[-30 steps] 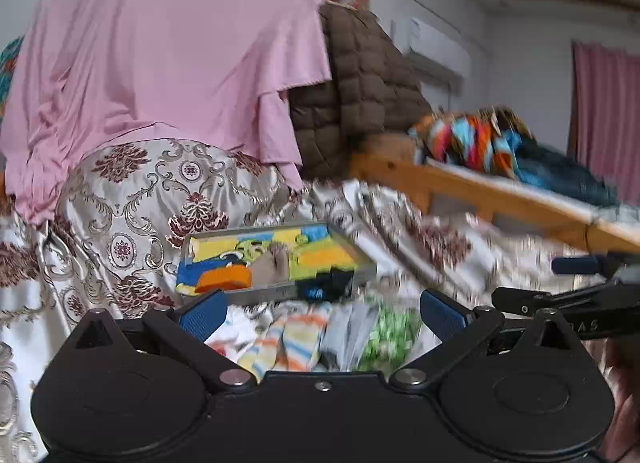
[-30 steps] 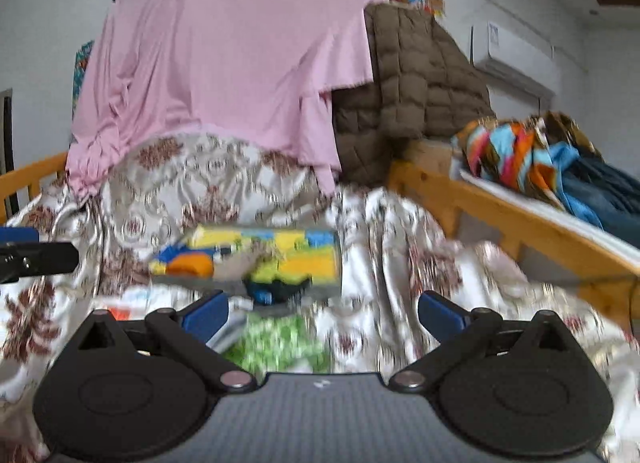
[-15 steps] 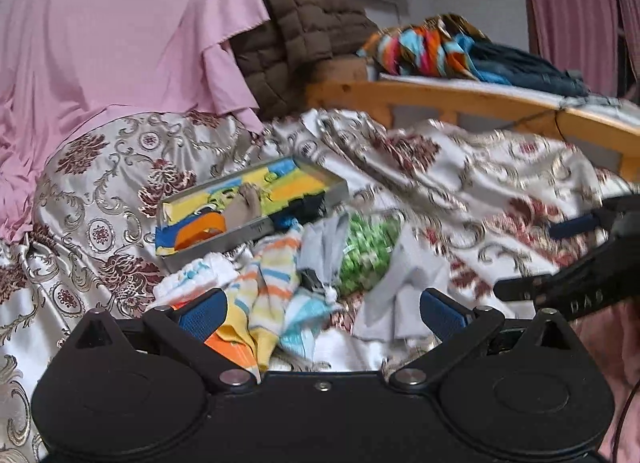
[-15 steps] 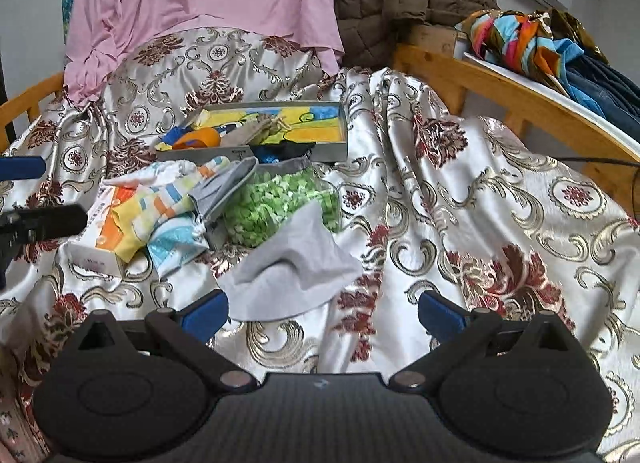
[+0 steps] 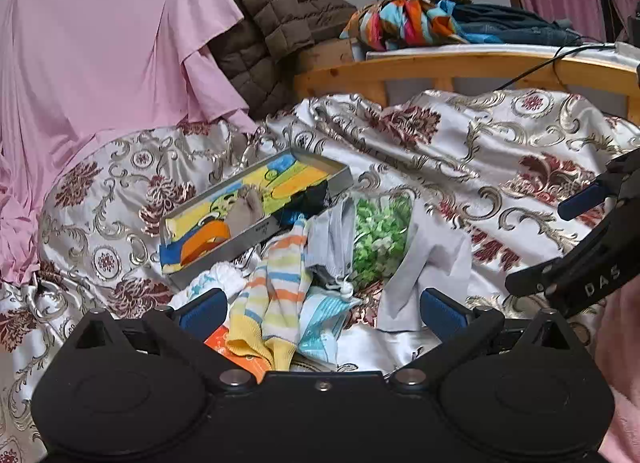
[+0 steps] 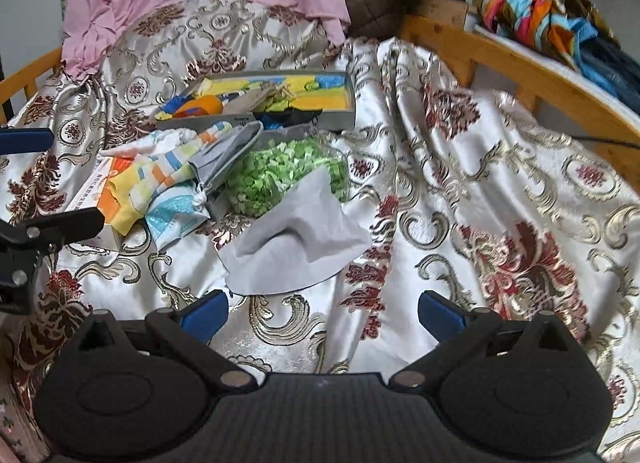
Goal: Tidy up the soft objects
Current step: 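Move both tools back over the remaining pile of soft items, then grasp the pale grey cloth with the right tool while the left grasps the grey mask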
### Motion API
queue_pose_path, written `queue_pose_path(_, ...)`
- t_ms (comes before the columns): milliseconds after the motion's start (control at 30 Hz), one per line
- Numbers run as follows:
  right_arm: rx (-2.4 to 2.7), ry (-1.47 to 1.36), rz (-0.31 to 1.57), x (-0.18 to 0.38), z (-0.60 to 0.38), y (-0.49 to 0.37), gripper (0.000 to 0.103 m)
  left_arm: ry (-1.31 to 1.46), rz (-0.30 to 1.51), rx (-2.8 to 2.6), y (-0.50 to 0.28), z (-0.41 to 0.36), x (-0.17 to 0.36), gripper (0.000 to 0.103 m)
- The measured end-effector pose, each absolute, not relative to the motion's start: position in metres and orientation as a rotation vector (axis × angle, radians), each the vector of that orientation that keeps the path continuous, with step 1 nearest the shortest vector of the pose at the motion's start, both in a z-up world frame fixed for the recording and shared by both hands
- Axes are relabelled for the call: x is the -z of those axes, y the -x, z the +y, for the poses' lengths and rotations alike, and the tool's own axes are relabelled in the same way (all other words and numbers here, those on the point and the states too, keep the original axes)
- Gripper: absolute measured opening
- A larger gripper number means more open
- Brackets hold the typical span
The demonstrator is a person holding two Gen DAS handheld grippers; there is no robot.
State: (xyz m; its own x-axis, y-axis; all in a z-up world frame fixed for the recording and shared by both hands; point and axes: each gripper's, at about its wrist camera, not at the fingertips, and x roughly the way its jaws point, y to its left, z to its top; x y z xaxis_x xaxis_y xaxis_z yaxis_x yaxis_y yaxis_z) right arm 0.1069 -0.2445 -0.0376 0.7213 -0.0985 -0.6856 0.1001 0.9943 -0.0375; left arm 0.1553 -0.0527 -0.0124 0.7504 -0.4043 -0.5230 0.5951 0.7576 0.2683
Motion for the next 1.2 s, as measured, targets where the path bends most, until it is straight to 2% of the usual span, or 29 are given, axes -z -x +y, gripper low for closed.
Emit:
queue_pose_path(300, 0.077, -0.110, 0.806, 0.046, -0.254, -0.143, 0.103, -0.473, 0.448, 0.534, -0.185, -0.059, 0.024, 0.102)
queue_pose_path(600, 0.073, -0.223, 0.838, 0.061, -0.277, -0.179, 0.103, -0.343, 0.476, 0.510, -0.223, -0.057, 0.028, 0.102)
queue_pose_path(800, 0.069, -0.321, 0.830, 0.074, -0.292, -0.192, 0.103, -0.355, 0.438, 0.546, -0.229, -0.069, 0.029, 0.102)
queue_pose_path(1200, 0.071, -0.238, 0.768, 0.069, -0.292, -0.208, 0.103, -0.391, 0.388, 0.624, -0.251, -0.089, 0.041, 0.102)
